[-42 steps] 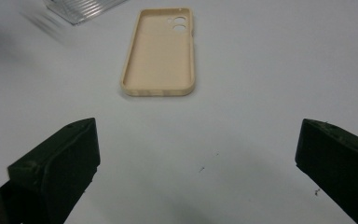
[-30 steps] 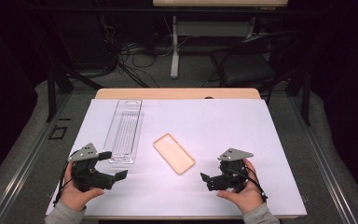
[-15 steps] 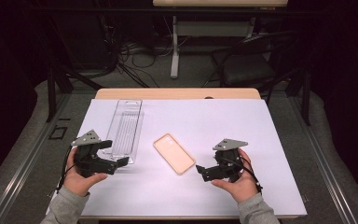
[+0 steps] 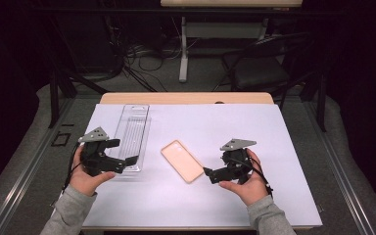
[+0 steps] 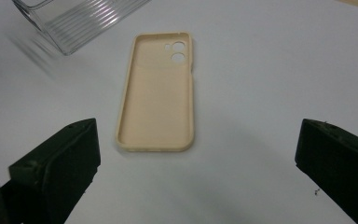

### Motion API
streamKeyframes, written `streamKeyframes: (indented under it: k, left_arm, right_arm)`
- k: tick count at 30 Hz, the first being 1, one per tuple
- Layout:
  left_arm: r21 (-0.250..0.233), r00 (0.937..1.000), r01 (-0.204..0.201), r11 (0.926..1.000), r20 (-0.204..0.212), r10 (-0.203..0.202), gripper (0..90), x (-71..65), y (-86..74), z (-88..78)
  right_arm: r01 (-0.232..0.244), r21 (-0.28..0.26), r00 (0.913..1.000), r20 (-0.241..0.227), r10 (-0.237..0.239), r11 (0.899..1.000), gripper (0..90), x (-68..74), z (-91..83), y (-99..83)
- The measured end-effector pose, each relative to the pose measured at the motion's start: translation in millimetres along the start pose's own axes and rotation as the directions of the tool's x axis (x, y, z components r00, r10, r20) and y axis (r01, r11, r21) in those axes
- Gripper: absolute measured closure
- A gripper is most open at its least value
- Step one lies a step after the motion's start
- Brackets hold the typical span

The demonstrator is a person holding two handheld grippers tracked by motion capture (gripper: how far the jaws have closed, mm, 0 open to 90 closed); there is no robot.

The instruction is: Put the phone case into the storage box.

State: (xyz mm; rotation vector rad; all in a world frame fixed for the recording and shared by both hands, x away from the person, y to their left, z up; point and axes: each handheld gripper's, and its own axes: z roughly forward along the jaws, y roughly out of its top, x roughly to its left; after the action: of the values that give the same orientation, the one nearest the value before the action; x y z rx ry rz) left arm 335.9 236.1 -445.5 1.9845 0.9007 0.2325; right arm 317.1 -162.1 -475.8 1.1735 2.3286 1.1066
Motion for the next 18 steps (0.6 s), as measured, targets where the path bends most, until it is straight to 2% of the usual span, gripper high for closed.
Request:
streamKeyframes:
  k: [18]
  left_arm:
    - [0.009, 0.9997, 0.017, 0.9998, -0.020, -0.016, 1.7, 16.3, 22.2, 19.4]
  right_arm:
    - [0.004, 0.033, 1.0000, -0.004, -0.004, 0.999, 0.9, -6.0, 20.9, 18.2]
